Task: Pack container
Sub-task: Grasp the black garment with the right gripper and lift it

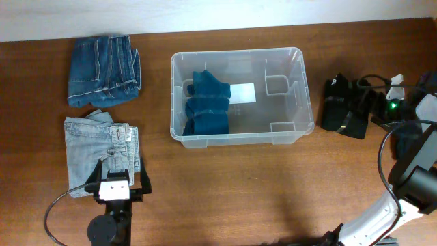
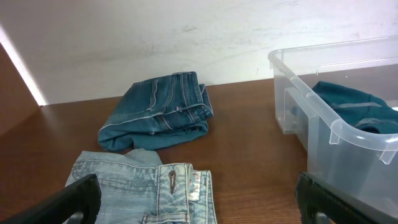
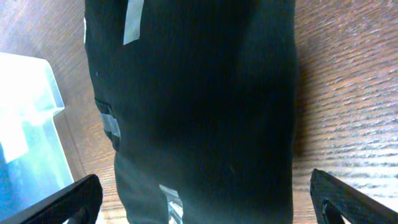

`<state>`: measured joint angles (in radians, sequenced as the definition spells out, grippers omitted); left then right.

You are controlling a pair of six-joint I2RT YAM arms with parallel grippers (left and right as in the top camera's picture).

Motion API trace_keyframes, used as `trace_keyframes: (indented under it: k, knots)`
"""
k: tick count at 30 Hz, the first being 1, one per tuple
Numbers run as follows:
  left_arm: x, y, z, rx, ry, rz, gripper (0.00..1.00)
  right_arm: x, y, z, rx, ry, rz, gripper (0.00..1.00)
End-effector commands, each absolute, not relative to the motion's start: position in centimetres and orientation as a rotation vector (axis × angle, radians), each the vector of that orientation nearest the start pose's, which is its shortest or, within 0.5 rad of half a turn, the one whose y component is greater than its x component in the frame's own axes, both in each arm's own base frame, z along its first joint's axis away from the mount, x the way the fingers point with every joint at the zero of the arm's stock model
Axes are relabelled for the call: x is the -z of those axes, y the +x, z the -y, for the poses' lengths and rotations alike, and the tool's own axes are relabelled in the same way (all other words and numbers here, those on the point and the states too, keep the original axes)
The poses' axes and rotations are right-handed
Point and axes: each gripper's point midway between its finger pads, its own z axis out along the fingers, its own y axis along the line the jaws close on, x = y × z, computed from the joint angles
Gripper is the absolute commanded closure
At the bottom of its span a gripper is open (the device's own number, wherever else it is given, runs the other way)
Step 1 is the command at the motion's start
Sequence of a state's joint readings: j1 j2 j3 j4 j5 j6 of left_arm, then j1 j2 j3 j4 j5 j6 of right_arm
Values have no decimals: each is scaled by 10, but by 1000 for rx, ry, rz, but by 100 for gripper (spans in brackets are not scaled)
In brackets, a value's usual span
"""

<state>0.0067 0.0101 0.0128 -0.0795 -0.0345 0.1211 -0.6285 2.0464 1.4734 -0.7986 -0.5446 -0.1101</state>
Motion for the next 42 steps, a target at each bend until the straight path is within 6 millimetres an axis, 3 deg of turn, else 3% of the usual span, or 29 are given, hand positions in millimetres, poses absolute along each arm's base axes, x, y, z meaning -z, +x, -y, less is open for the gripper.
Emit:
trace_keyframes:
  k: [1, 9, 17, 19, 22, 26, 32, 37, 42]
  knots:
    - [-157, 246, -8, -141, 79, -1648, 1, -36, 395, 171, -650, 603, -2642, 1]
    - [-157, 246, -8, -141, 79, -1648, 1, -21, 396, 167, -704, 613, -2645, 1]
    - [-157, 246, -8, -141, 79, -1648, 1, -20, 400, 163, -745, 608, -2626, 2]
    - [-157, 246, -8, -141, 79, -1648, 1, -20, 400, 163, -745, 609, -2625, 13]
    - [-157, 246, -8, -141, 79, -1648, 1, -20, 401, 163, -745, 620, -2622, 43]
    - [-157, 246, -8, -141, 79, -1648, 1, -20, 402, 165, -752, 675, -2612, 55]
    - [-157, 246, -8, -141, 79, -1648, 1, -24, 403, 163, -788, 705, -2592, 87]
    - [-157, 246, -8, -141, 79, -1648, 1, -44, 410, 154, -901, 692, -2550, 96]
    - [-157, 246, -8, -141, 79, -1648, 1, -97, 421, 145, -1067, 617, -2462, 96]
